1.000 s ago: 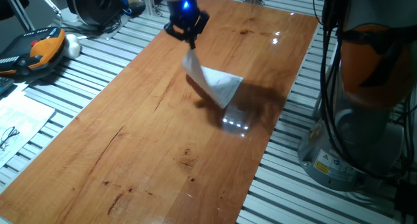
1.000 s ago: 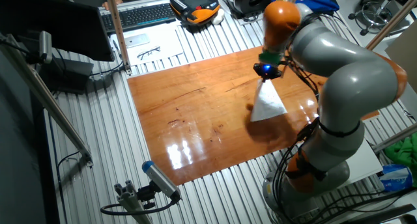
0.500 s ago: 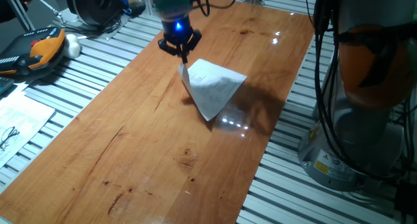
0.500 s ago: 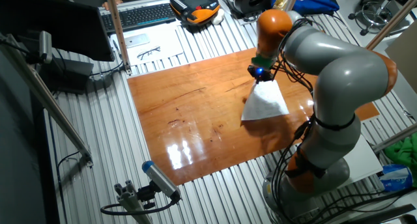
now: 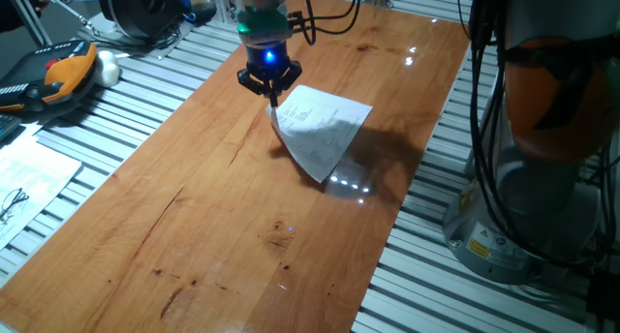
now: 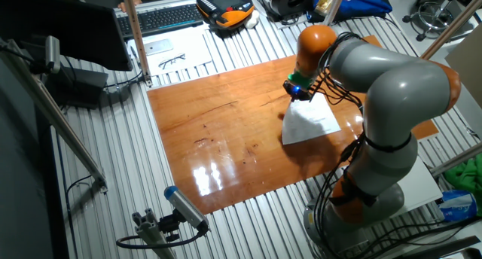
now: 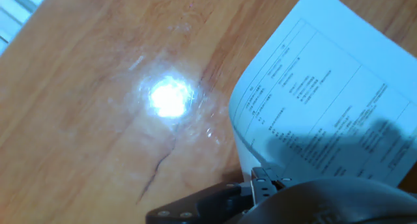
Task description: Flip over and spread out the paper that is laid flat on the table
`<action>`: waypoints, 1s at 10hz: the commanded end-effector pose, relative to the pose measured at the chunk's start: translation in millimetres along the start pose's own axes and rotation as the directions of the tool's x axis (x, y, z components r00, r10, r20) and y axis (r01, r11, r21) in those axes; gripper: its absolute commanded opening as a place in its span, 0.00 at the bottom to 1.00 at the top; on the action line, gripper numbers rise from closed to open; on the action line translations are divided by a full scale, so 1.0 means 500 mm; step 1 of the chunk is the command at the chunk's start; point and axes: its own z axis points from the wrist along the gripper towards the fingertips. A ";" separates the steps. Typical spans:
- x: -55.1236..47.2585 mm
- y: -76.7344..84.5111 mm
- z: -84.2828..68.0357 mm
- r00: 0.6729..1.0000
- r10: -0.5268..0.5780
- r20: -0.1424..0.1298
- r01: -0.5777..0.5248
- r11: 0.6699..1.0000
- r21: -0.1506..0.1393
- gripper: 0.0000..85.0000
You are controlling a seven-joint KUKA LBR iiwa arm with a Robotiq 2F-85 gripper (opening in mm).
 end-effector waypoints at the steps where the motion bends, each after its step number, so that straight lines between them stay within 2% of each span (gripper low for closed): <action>1: 0.000 0.000 0.001 0.999 -0.047 -0.024 0.047 0.999 -0.004 0.00; 2: 0.004 0.001 0.003 0.994 -0.096 -0.061 0.096 0.995 0.002 0.00; 3: 0.020 0.003 0.015 0.989 -0.118 -0.093 0.119 0.993 0.000 0.00; 5: 0.058 0.004 0.045 0.991 -0.094 -0.092 0.093 0.995 -0.020 0.00; 8: 0.069 0.003 0.052 0.996 -0.030 -0.079 0.028 0.999 -0.026 0.00; 9: 0.080 0.002 0.054 0.997 -0.017 -0.077 0.015 0.999 -0.031 0.00; 10: 0.093 0.001 0.055 0.996 -0.011 -0.088 0.007 0.999 -0.044 0.00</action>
